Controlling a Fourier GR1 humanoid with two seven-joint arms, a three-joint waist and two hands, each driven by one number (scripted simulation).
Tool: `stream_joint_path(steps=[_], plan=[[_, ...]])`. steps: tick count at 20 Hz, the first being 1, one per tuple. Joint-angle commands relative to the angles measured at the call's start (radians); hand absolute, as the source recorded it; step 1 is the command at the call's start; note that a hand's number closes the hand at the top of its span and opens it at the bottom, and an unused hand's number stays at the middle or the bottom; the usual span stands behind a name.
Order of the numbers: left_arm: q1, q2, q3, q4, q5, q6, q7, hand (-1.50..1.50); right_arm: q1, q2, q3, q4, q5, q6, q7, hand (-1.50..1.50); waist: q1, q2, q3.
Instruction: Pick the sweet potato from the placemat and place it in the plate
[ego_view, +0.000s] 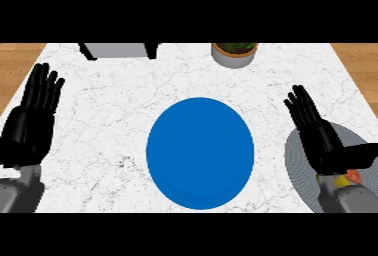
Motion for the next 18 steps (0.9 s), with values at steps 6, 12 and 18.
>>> stream_joint_path(steps=[6, 12, 18], plan=[[-0.028, 0.039, -0.118, 0.125, -0.159, 0.009, 0.124, 0.00, -0.076, -0.152, -0.063, -0.055, -0.276, 0.373, 0.194, -1.50, 0.007, 0.051, -0.002], [-0.031, -0.001, -0.145, 0.149, -0.152, -0.012, 0.139, 0.00, 0.126, -0.272, 0.065, 0.070, 0.185, 0.355, -0.199, -1.50, 0.004, 0.050, -0.001], [-0.060, -0.030, -0.149, 0.177, -0.174, -0.021, 0.170, 0.00, 0.214, -0.385, -0.001, 0.211, 0.392, 0.357, -0.598, -1.50, 0.009, 0.045, -0.002]])
